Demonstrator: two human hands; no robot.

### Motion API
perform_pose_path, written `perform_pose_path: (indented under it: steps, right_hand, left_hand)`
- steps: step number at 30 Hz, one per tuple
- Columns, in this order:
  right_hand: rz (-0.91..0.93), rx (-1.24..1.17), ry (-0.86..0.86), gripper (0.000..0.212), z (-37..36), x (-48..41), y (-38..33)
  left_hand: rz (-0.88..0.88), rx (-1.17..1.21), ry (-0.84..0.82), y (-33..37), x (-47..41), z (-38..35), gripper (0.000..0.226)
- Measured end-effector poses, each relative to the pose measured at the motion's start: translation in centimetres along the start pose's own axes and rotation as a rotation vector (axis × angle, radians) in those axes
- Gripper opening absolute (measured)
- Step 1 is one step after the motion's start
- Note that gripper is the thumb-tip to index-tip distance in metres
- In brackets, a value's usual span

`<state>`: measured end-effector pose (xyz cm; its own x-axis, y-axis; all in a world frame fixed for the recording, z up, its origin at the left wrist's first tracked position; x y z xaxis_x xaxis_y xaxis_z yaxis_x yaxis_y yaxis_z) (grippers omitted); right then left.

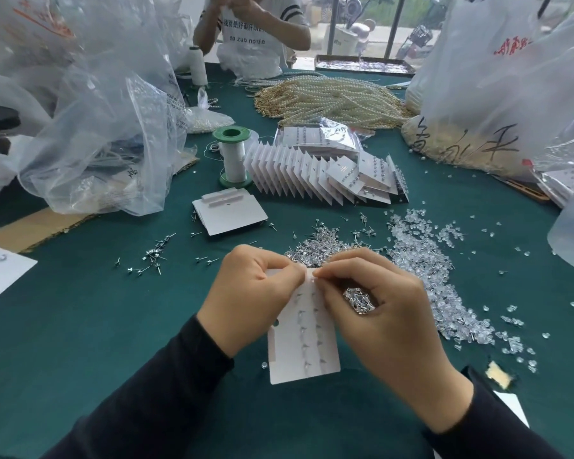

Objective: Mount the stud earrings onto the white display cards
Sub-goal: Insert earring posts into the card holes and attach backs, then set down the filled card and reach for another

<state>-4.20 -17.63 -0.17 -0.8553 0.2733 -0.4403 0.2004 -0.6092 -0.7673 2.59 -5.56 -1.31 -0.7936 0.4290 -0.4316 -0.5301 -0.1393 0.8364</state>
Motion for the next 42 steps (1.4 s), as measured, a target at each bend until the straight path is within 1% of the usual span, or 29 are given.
perform_pose_path:
  steps: [3,11,21,23,25,27,28,29,30,31,32,33,34,35,36,38,40,42]
  right_hand:
    - [0.002,0.015,0.017,0.004,0.2,0.0,-0.1]
    - [-0.016,0.017,-0.035,0.004,-0.3,0.1,0.1]
    - [0.024,0.047,-0.054,0.006,-0.9,0.4,0.3]
    - [0.018,0.032,-0.049,0.006,-0.8,0.3,0.4]
    - [-0.003,-0.005,-0.042,0.008,-0.4,0.1,0.6]
    - [-0.084,-0.057,-0.049,0.011,0.0,-0.3,1.0]
    - [-0.181,-0.124,-0.065,0.014,0.2,-0.6,1.5]
    - [-0.324,-0.242,-0.095,0.018,0.4,-0.8,2.2]
    - [-0.493,-0.406,-0.142,0.021,0.5,-0.9,2.9]
    - [-0.679,-0.585,-0.217,0.023,0.4,-0.7,3.8]
    - [-0.852,-0.771,-0.313,0.021,0.1,-0.3,4.5]
    - [-0.986,-0.954,-0.399,0.017,-0.1,0.0,4.7]
    - [-1.064,-1.098,-0.474,0.017,-0.3,0.3,4.6]
    - [-1.1,-1.185,-0.544,0.021,-0.4,0.6,4.3]
    - [-1.114,-1.223,-0.606,0.022,-0.6,0.9,3.9]
    - [-1.12,-1.209,-0.712,0.019,-1.0,1.3,3.5]
    - [-1.118,-1.169,-0.804,0.019,-1.1,1.6,3.4]
    - [-1.085,-1.127,-0.891,0.011,-1.3,1.7,3.0]
  left_hand:
    - [-0.004,-0.004,-0.026,-0.2,0.0,-0.2,0.041]
    - [0.004,0.025,-0.034,-0.4,0.1,-0.3,0.04]
    - [0.04,0.077,-0.039,-1.0,0.2,-0.4,0.037]
    - [0.059,0.104,-0.041,-1.2,0.1,-0.5,0.039]
    - [0.11,0.223,-0.04,-1.3,0.0,-0.8,0.048]
    - [0.212,0.439,-0.088,-1.3,0.0,-1.3,0.054]
    - [0.255,0.518,-0.129,-1.2,0.2,-1.5,0.057]
    - [0.277,0.549,-0.148,-1.1,0.4,-1.7,0.061]
    - [0.278,0.532,-0.141,-1.2,0.7,-1.7,0.061]
    - [0.247,0.464,-0.114,-1.1,0.9,-1.6,0.05]
    - [0.174,0.326,-0.066,-1.1,1.0,-1.1,0.03]
    - [0.089,0.201,-0.035,-0.8,1.1,-0.7,0.012]
    - [-0.001,0.104,-0.025,-0.4,1.1,-0.3,0.022]
    - [-0.097,0.074,-0.037,0.2,1.0,0.0,0.031]
    - [-0.175,0.072,-0.071,0.9,0.8,0.2,0.036]
    - [-0.279,0.072,-0.185,2.5,0.4,0.0,0.039]
    - [-0.288,0.057,-0.306,3.5,-0.2,-0.6,0.035]
    - [-0.284,0.027,-0.428,4.4,-1.0,-1.3,0.03]
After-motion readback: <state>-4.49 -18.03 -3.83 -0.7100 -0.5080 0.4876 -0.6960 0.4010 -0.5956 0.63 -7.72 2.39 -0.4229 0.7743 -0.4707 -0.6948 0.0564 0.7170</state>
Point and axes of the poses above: each hand's wrist, its own x-axis away from the middle knuckle, its own z-axis out of the back of the hand, y = z × x, the point moved 5 cm from there along -x, towards the middle knuckle, and after that the axes turned 15 degrees about -z, right-handed, at the moved point
